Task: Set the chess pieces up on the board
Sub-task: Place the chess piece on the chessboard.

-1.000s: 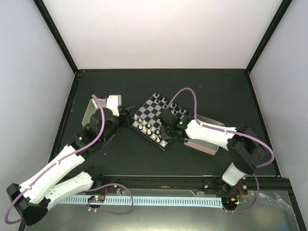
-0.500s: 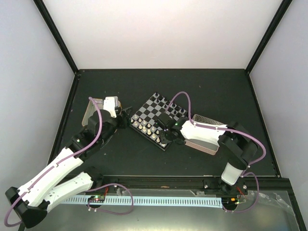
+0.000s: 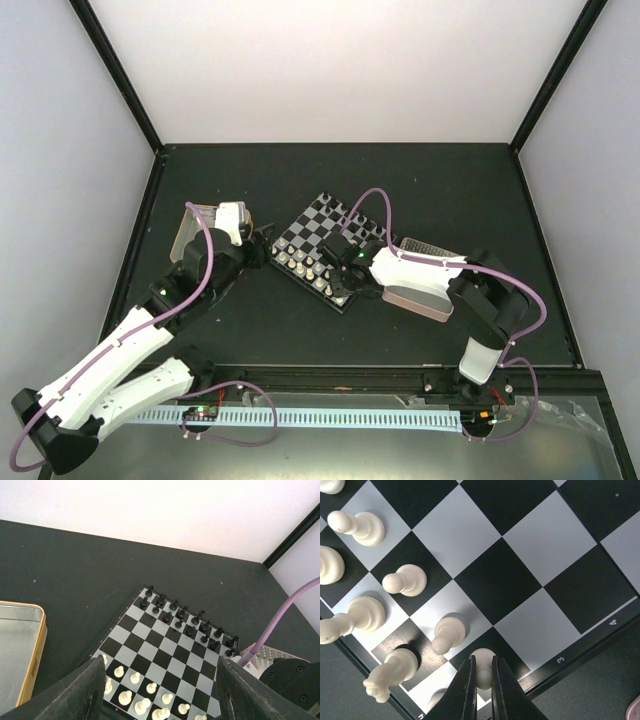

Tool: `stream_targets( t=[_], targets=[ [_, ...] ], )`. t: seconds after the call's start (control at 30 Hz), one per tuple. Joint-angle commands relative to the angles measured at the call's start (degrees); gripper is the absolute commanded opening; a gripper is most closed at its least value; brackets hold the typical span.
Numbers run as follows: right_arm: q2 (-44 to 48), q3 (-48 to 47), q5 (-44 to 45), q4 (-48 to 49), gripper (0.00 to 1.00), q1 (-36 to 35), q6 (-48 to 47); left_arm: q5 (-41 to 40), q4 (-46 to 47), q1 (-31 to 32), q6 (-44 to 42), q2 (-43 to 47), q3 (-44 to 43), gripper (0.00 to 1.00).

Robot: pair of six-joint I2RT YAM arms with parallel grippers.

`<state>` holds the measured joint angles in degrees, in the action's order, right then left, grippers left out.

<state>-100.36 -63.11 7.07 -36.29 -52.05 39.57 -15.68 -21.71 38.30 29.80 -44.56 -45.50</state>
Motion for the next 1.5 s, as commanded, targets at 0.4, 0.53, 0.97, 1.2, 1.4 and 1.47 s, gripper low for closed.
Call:
stream_targets(
  t=[0.4,0.53,0.97,1.2,1.4,1.47],
  targets=[
    [0.95,0.58,-0.03,-4.8,0.12,-0.33,1.71,-0.15,-1.58,-0.4,0.02,1.38,0.15,0.64],
    [1.8,0.35,-0.03,-4.79,0.13,-0.19,1.74,0.14,-1.58,-0.38,0.06,1.32,0.22,0.65],
    [4.77,-2.48,1.0,-2.89,0.27,0.08,1.8,0.85,-2.51,-0.37,-0.6,1.55,-0.66,0.74],
    [9.71,0.63,3.21,-1.03,0.27,1.13,3.71,3.83,-2.77,-0.4,-1.75,1.6,-1.56,0.93],
    [20.27,5.65,8.96,1.07,0.36,2.44,5.64,3.74,-6.25,-0.34,-3.34,2.08,-3.51,0.99],
    [26.03,7.7,11.82,1.43,0.4,3.34,5.68,3.97,-6.78,-0.38,-5.05,3.56,-3.77,0.99]
  ],
)
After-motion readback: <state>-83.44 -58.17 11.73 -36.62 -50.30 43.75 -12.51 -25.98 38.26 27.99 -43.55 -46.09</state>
